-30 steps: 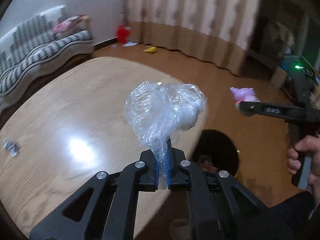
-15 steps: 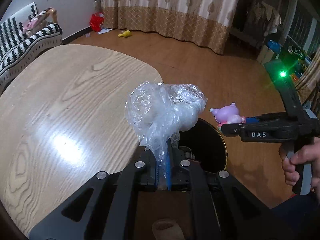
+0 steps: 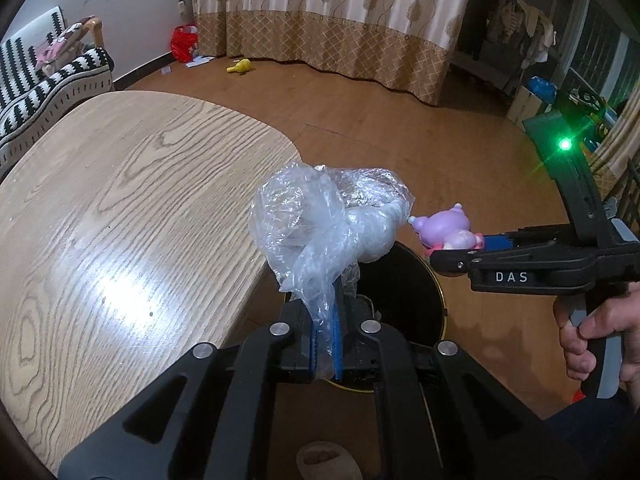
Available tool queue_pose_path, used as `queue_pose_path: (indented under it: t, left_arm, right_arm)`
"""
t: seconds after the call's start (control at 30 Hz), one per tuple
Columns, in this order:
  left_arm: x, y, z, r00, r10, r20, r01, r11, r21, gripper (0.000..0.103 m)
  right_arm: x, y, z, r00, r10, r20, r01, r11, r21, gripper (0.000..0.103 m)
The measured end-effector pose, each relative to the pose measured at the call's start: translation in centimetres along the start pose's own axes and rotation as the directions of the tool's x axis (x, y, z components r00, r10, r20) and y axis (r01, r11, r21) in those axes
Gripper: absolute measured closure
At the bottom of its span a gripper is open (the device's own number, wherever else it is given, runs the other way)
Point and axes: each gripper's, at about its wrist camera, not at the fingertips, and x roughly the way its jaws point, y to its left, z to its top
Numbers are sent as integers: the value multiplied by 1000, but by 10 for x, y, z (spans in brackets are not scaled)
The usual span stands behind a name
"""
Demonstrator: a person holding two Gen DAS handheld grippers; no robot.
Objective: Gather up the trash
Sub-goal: 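Open the right tool to drop the toy while the left tool releases the plastic wrap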
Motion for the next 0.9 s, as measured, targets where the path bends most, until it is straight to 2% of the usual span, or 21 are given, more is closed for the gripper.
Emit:
queue_pose_path:
  t: [0.13,0.3,0.43,0.57,0.9]
  left_arm:
    - [1,-1,0,1000,-3,-1,3,1000,1,99]
    - [5,-5,1,1000,-13,-11,13,1000,6,99]
    - [9,-8,1,999,-39,-22,39,999,12,99]
    - [18,-14,0,994,-103,-45,104,995,14,98]
    - [46,-36,-2,980,-175,-89,180,983,45,98]
  right_arm:
    - [0,-1,0,1000,-11,10,11,1000,8,42]
    - [-7,-1,0,999,-13,33,13,1000,13,33]
    - [-11,-8,0,998,-42,53,40,998,41,31]
    - [-17,-17,1,992,-97,76,91,992,83,30]
    - [-28,-40,2,984,-137,114,115,977,180,29]
